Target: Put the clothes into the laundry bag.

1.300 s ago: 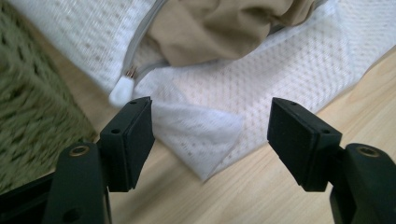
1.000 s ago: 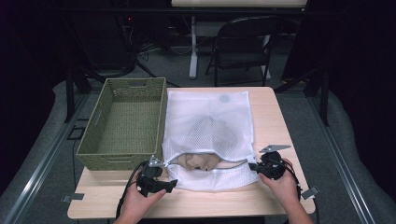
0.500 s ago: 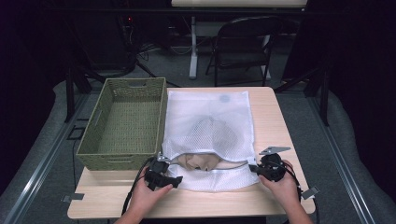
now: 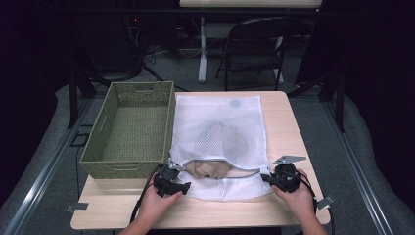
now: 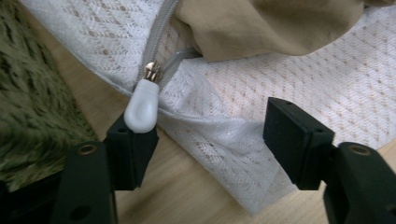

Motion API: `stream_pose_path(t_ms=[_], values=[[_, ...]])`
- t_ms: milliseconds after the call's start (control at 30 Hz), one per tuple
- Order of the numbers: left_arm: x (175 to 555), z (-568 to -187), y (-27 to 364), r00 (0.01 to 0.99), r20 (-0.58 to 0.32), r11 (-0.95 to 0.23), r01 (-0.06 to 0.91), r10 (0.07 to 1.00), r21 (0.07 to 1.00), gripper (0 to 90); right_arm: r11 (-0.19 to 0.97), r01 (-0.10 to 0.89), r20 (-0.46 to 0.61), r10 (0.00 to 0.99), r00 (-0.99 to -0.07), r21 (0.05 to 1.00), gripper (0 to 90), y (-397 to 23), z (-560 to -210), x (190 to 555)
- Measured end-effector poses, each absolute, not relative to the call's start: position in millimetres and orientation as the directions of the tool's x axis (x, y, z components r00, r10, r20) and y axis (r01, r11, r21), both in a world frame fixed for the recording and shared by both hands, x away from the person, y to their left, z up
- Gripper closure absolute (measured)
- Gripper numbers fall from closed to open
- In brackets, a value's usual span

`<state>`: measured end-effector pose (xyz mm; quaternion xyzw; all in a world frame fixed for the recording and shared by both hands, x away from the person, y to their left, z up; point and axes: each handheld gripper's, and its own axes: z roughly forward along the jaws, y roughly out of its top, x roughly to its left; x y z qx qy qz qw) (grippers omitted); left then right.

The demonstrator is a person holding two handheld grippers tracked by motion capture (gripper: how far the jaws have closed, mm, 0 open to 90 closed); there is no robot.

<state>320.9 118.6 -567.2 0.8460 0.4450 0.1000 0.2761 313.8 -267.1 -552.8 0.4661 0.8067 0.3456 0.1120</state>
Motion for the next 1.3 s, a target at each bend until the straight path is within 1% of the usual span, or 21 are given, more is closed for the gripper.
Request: stream_pose_path(t_ms=[100, 167, 200, 233, 267, 300, 367, 433, 467, 500, 600, 633, 667, 800, 833, 867, 900, 1067, 1300], values=[[320.6, -567.1, 118.8, 0.584, -0.067, -0.453, 0.692, 0.809, 0.562, 41.4, 0.341, 0.667, 0.13, 0.825, -0.551, 0.663, 80.5, -266.6, -554.2, 312.7], [320.4, -566.8, 118.8, 0.587, -0.066, -0.456, 0.69, 0.807, 0.563, 47.9, 0.344, 0.666, 0.127, 0.824, -0.552, 0.662, 77.9, -266.3, -554.8, 312.1], [320.1, -566.8, 118.3, 0.589, -0.069, -0.456, 0.689, 0.805, 0.564, 47.9, 0.344, 0.666, 0.127, 0.824, -0.552, 0.662, 77.9, -266.3, -554.8, 312.1], [319.2, -566.5, 117.8, 0.596, -0.064, -0.462, 0.682, 0.8, 0.567, 53.5, 0.339, 0.676, 0.137, 0.826, -0.547, 0.655, 73.3, -265.0, -556.0, 311.6], [319.2, -566.5, 117.8, 0.596, -0.064, -0.462, 0.682, 0.8, 0.567, 56.0, 0.339, 0.676, 0.137, 0.826, -0.547, 0.655, 73.3, -265.0, -556.0, 311.6], [318.0, -566.7, 116.6, 0.6, -0.065, -0.463, 0.677, 0.797, 0.571, 57.6, 0.37, 0.673, 0.101, 0.828, -0.552, 0.641, 70.6, -263.4, -557.0, 310.9], [317.6, -566.6, 116.3, 0.606, -0.068, -0.467, 0.674, 0.792, 0.572, 60.9, 0.379, 0.658, 0.078, 0.828, -0.555, 0.651, 68.0, -260.9, -557.2, 310.0], [317.6, -566.4, 116.5, 0.611, -0.069, -0.471, 0.672, 0.788, 0.572, 64.3, 0.378, 0.645, 0.076, 0.824, -0.562, 0.664, 68.0, -259.1, -556.2, 309.1], [317.6, -566.5, 116.6, 0.613, -0.071, -0.471, 0.67, 0.787, 0.573, 64.3, 0.378, 0.645, 0.076, 0.824, -0.562, 0.664, 68.0, -259.1, -556.2, 309.1], [317.5, -566.8, 116.6, 0.621, -0.078, -0.472, 0.666, 0.78, 0.577, 67.6, 0.383, 0.644, 0.081, 0.818, -0.57, 0.662, 68.0, -257.4, -556.6, 308.8], [317.4, -566.9, 116.8, 0.629, -0.084, -0.476, 0.663, 0.773, 0.578, 72.3, 0.39, 0.647, 0.071, 0.821, -0.566, 0.655, 67.4, -256.5, -557.4, 308.2], [317.3, -566.9, 116.9, 0.631, -0.09, -0.476, 0.663, 0.77, 0.578, 72.3, 0.386, 0.65, 0.073, 0.824, -0.562, 0.654, 67.6, -256.7, -557.8, 308.3], [317.1, -567.2, 116.8, 0.629, -0.091, -0.472, 0.663, 0.772, 0.581, 74.4, 0.383, 0.66, 0.088, 0.821, -0.564, 0.647, 71.0, -257.1, -558.1, 308.4], [317.8, -567.3, 117.6, 0.628, -0.105, -0.466, 0.668, 0.771, 0.58, 75.8, 0.372, 0.662, 0.106, 0.819, -0.564, 0.65, 81.0, -260.1, -556.4, 308.8], [318.4, -567.6, 118.2, 0.628, -0.107, -0.463, 0.668, 0.771, 0.582, 76.2, 0.366, 0.665, 0.116, 0.817, -0.564, 0.651, 83.0, -260.3, -556.2, 308.8], [318.4, -567.6, 118.2, 0.628, -0.107, -0.463, 0.668, 0.771, 0.582, 76.5, 0.366, 0.665, 0.116, 0.817, -0.564, 0.651, 83.0, -260.3, -556.2, 308.8], [319.0, -567.4, 118.9, 0.633, -0.109, -0.467, 0.666, 0.767, 0.581, 76.7, 0.378, 0.671, 0.111, 0.817, -0.566, 0.637, 85.6, -260.0, -556.5, 309.1], [318.6, -567.1, 118.4, 0.637, -0.108, -0.471, 0.663, 0.763, 0.581, 82.7, 0.393, 0.673, 0.1, 0.816, -0.57, 0.627, 87.4, -257.5, -555.9, 308.2], [320.7, -566.3, 119.4, 0.637, -0.109, -0.473, 0.665, 0.763, 0.578, 85.7, 0.405, 0.666, 0.08, 0.816, -0.572, 0.626, 87.7, -255.5, -555.7, 308.0]])
